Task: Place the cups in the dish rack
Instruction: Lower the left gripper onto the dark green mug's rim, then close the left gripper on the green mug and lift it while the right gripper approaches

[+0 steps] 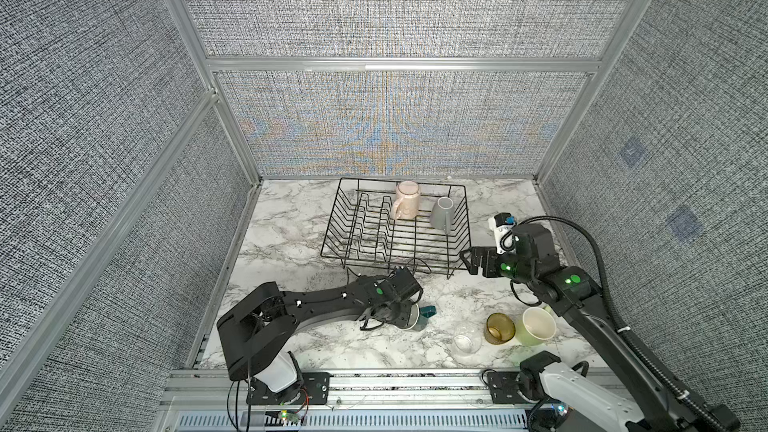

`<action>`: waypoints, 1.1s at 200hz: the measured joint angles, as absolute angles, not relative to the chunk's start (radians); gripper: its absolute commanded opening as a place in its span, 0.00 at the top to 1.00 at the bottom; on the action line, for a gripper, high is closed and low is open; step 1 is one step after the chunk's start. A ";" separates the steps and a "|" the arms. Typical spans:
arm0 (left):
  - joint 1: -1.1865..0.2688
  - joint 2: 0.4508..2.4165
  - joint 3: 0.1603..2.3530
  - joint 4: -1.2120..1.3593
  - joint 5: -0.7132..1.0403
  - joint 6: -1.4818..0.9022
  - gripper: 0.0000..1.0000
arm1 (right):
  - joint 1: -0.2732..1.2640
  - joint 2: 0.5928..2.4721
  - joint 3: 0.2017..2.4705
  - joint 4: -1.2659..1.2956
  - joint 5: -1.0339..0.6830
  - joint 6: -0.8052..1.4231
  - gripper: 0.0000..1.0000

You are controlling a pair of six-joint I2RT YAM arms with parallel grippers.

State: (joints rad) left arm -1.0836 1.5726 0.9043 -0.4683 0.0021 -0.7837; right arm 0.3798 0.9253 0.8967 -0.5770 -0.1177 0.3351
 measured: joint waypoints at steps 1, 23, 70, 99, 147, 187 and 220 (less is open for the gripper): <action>-1.084 1.573 0.904 -0.468 0.002 -0.785 0.92 | 0.380 0.925 0.896 -0.577 -0.118 0.336 0.01; -1.083 1.569 0.924 -0.416 0.029 -0.778 0.99 | 0.380 0.925 0.886 -0.575 -0.119 0.344 0.02; -1.083 1.516 0.892 -0.423 0.079 -0.760 1.00 | 0.381 0.924 0.883 -0.571 -0.130 0.360 0.01; -1.084 1.420 0.870 -0.451 0.077 -0.759 1.00 | 0.382 0.921 0.898 -0.582 -0.146 0.365 0.02; -1.082 1.246 0.857 -0.488 0.025 -0.733 1.00 | 0.388 0.887 0.918 -0.595 -0.273 0.432 0.01; -1.071 1.106 0.812 -0.459 -0.026 -0.673 1.00 | 0.408 0.821 0.920 -0.617 -0.496 0.542 0.04; -1.031 1.032 0.785 -0.377 0.042 -0.617 1.00 | 0.431 0.741 0.905 -0.647 -0.612 0.551 0.13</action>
State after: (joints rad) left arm -1.0313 1.0321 0.7849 -0.3767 0.0422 -0.6167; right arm 0.4309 0.7414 0.9054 -0.6472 -0.6121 0.5514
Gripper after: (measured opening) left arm 0.106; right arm 0.910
